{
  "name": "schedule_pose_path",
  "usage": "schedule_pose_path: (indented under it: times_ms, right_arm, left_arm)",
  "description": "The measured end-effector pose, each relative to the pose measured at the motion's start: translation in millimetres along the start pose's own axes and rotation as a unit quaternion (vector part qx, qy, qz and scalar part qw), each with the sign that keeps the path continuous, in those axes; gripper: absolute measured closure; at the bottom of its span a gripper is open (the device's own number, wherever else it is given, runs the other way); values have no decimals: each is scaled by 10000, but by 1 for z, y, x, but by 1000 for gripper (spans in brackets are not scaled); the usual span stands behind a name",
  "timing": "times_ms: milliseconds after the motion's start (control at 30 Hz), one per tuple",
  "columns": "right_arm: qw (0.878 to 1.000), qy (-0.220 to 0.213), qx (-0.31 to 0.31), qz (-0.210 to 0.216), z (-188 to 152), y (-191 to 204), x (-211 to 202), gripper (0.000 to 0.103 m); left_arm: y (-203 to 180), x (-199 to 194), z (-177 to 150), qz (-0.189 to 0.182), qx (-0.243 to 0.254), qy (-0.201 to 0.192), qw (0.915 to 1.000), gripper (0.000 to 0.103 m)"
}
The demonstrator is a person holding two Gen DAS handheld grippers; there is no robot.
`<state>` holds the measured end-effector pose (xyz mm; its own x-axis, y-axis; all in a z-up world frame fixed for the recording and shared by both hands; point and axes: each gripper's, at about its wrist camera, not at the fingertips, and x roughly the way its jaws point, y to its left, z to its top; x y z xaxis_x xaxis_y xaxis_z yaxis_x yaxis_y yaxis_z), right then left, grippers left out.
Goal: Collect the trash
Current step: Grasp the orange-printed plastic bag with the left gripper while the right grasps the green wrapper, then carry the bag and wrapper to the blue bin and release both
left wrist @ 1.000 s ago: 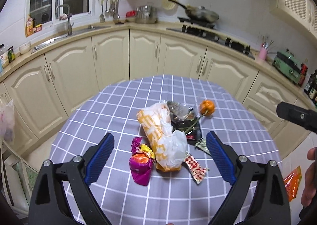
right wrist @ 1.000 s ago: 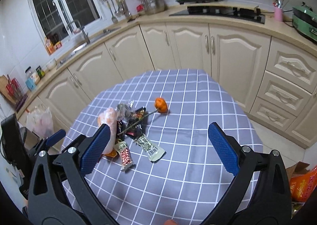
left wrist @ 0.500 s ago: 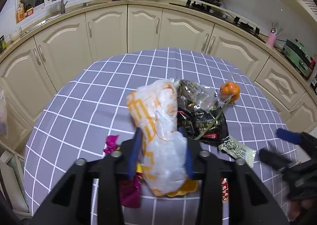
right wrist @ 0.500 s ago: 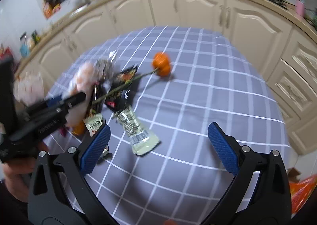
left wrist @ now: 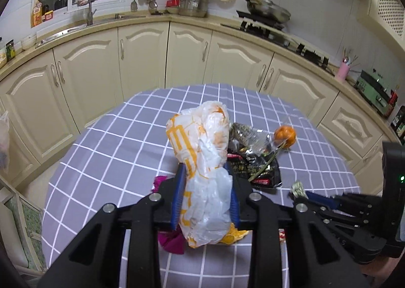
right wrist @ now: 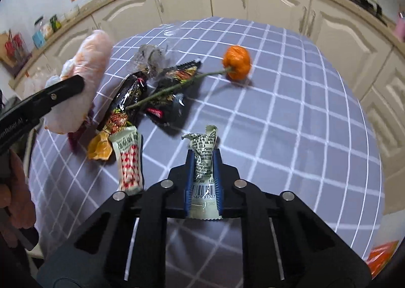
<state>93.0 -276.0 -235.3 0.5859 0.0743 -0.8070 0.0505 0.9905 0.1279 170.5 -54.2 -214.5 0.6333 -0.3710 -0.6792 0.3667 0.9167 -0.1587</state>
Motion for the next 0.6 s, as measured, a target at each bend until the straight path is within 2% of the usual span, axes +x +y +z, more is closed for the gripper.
schedule_pose_path:
  times_ms: [367,600]
  right_arm:
    - [9972,-607,428,31,-8,-17,-58,88]
    - [9913,-1129,683,34,-4,-32,-105,88]
  left_arm:
    - [-19,-41,-3,-289,68,-311,9991,74]
    - [-51,-67,-2,-630,284,-532,9962,74]
